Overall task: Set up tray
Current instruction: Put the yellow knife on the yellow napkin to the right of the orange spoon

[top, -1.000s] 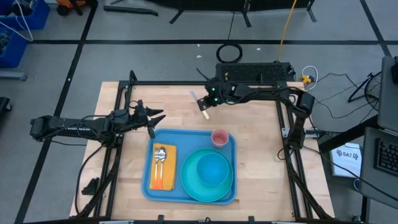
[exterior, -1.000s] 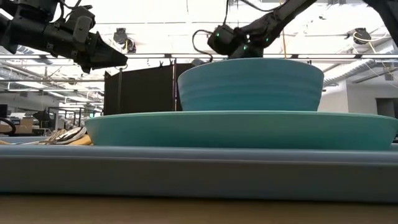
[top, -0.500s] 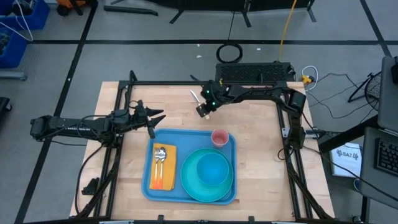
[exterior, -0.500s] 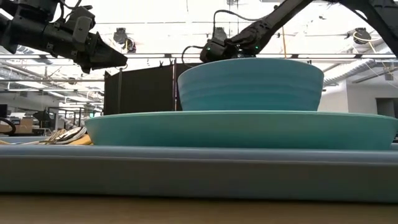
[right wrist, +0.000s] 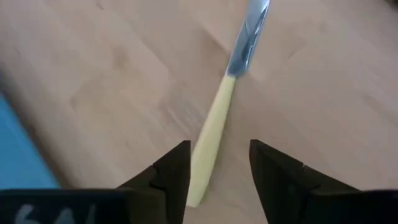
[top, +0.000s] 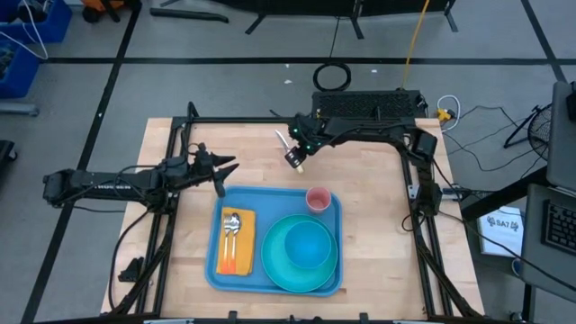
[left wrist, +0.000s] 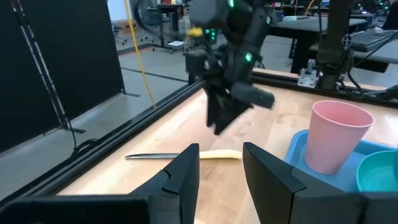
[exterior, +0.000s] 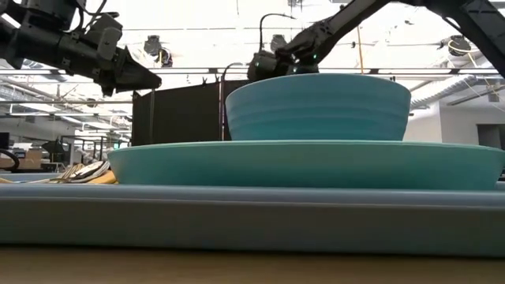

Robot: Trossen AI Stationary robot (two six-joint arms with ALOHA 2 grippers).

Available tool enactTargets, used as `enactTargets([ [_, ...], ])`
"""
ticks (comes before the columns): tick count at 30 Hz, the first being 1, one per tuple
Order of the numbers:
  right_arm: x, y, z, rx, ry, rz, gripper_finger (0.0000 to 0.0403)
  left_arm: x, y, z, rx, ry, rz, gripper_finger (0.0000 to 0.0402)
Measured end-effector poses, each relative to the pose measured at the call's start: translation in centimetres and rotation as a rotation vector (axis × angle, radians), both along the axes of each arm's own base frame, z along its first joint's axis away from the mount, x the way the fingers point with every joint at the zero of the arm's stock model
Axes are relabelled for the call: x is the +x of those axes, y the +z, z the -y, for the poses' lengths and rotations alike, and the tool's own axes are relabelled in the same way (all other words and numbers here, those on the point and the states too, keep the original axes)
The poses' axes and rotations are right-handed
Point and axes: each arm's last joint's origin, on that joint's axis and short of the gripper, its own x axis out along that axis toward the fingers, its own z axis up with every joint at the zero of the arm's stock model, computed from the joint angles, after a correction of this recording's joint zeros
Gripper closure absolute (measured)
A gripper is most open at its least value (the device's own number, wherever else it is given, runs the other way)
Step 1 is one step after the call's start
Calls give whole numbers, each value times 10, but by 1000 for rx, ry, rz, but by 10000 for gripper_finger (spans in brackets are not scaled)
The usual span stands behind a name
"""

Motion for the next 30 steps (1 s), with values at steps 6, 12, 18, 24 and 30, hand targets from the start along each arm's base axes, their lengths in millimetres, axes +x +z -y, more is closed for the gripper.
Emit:
enactTargets([
  [6,9,-29,-2,66,27,-43,256,0,-1,-1,-18,8,3,273],
  [12,18,-44,-4,96,50,-57,254,-1,-3,-1,-22,7,-23,273],
  [18,22,-56,-10,100,60,-92,268,-1,-3,-1,-21,8,-23,273],
  [24,21,-66,-11,88,81,-142,336,-1,-4,-1,-21,9,-35,273],
  [30,22,-66,-11,17,98,-161,343,-1,-5,-1,-23,8,-45,273],
])
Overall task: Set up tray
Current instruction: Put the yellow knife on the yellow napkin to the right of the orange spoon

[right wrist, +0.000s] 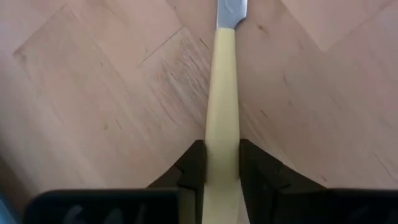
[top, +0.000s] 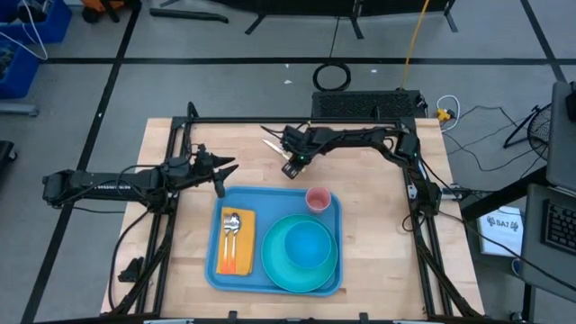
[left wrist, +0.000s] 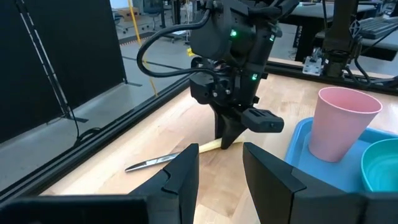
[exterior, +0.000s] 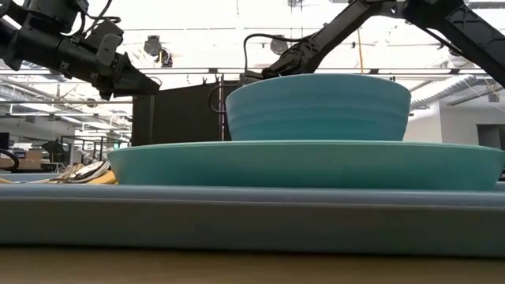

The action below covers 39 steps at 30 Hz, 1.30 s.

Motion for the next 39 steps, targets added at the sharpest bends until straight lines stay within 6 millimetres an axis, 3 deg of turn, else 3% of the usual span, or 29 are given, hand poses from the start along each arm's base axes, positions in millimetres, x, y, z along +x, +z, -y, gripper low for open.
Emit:
enactTargets([
  [4,3,3,1,-32,5,32,343,0,0,0,0,0,0,273],
  [9,6,20,-3,-103,27,86,343,0,0,0,-2,1,1,273],
  [18,7,84,-20,-213,60,267,343,0,0,0,-2,2,1,273],
  [23,7,116,-54,-246,105,342,343,0,0,0,-5,3,3,273],
  [29,1,136,-119,-213,175,330,343,0,0,0,-12,6,3,273],
  [35,-5,136,-174,-148,130,301,343,0,0,-1,-37,36,17,273],
  [39,6,136,-205,-158,110,431,343,0,0,-1,-64,43,35,273],
])
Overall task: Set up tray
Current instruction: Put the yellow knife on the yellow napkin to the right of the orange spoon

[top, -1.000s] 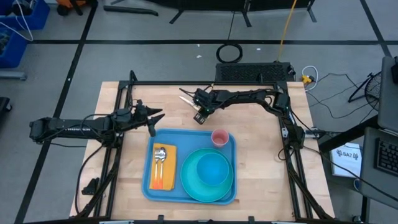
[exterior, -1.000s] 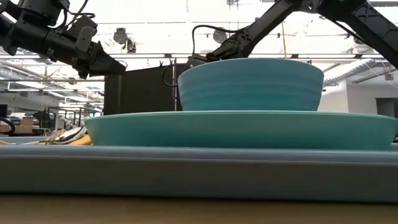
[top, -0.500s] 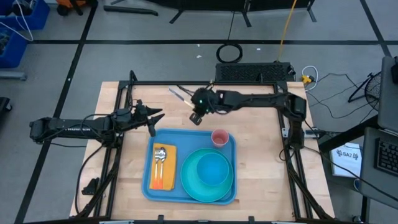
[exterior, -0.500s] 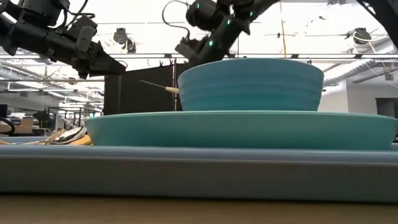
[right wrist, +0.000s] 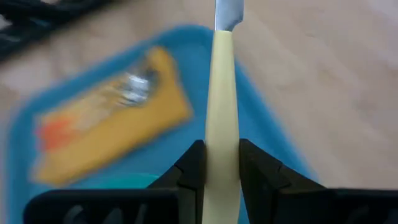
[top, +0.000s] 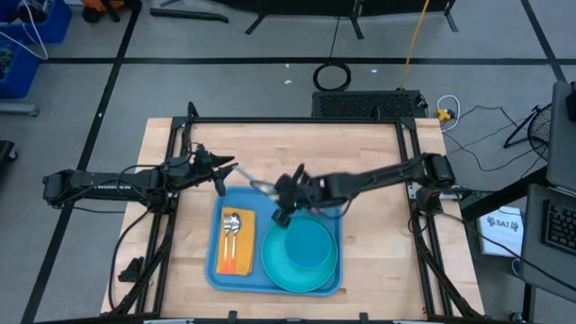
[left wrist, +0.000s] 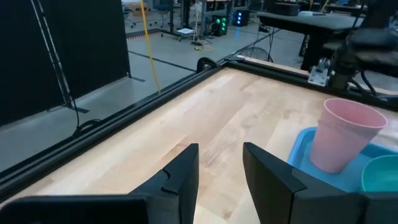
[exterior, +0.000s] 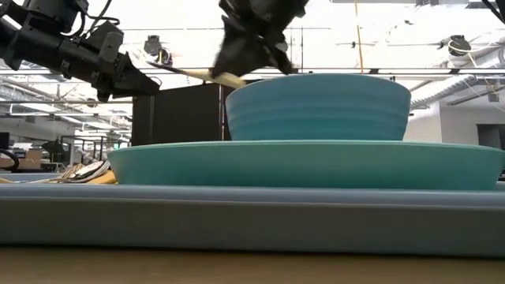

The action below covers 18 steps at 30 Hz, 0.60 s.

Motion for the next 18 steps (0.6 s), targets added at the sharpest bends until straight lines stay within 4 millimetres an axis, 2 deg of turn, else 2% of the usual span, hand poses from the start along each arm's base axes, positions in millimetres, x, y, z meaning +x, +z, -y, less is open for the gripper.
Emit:
enactTargets([
  [3,9,-8,-19,-1,25,66,343,0,1,0,-8,17,12,273],
  [9,15,-26,-33,-93,3,53,343,0,0,1,-43,3,22,273],
  [13,12,-22,-33,-203,-29,46,343,1,1,3,-52,-82,31,273],
  [18,7,-10,-27,-368,-75,44,343,0,4,3,-25,-95,48,273],
])
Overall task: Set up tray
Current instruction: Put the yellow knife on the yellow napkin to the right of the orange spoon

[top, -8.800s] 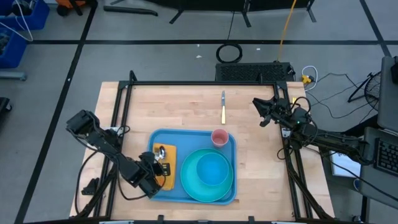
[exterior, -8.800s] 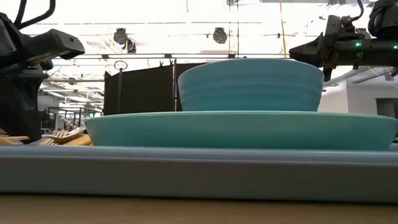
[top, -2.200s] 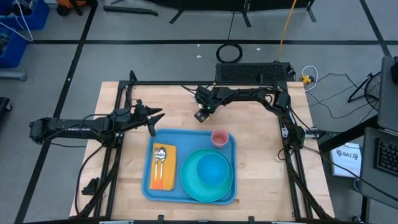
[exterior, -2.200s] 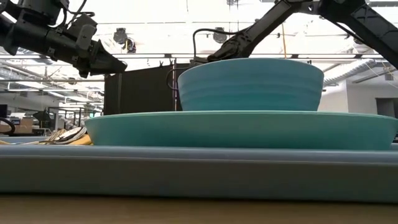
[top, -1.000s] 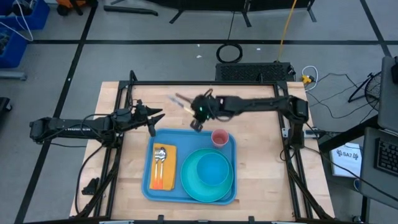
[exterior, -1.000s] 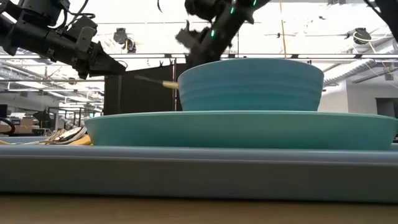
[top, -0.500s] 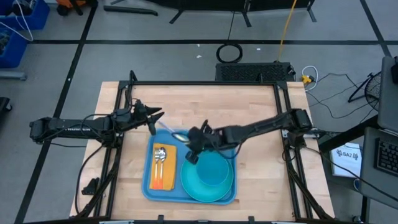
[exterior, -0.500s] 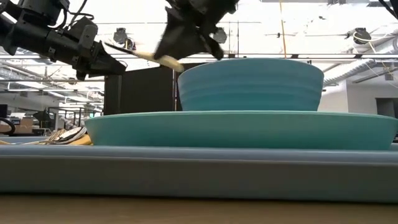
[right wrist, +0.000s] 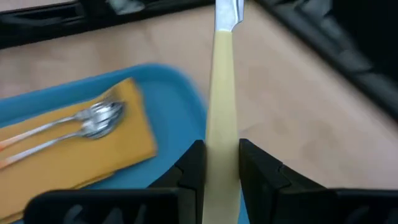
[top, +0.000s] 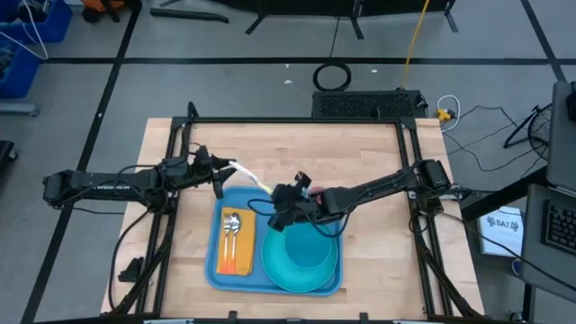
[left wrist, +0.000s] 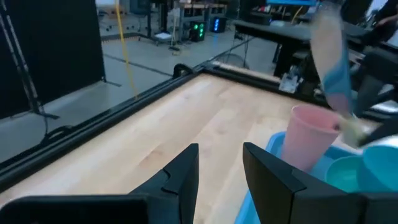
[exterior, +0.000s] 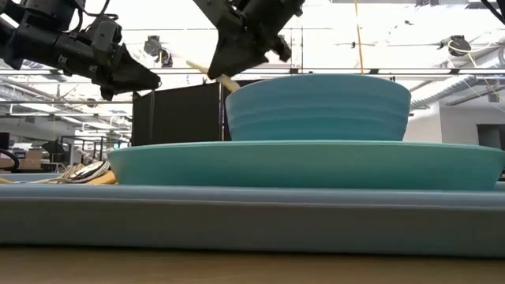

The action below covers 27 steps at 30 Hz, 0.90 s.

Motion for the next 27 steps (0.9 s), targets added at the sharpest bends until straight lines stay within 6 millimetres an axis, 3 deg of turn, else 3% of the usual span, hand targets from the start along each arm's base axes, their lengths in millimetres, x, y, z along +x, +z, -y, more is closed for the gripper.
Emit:
enactTargets([
  [7,7,8,11,-110,3,52,343,-1,18,4,17,-111,181,273],
  [12,11,3,26,-163,6,85,343,-2,30,6,51,-194,302,273],
  [27,21,16,38,-216,67,185,343,-5,41,4,92,-116,402,273],
])
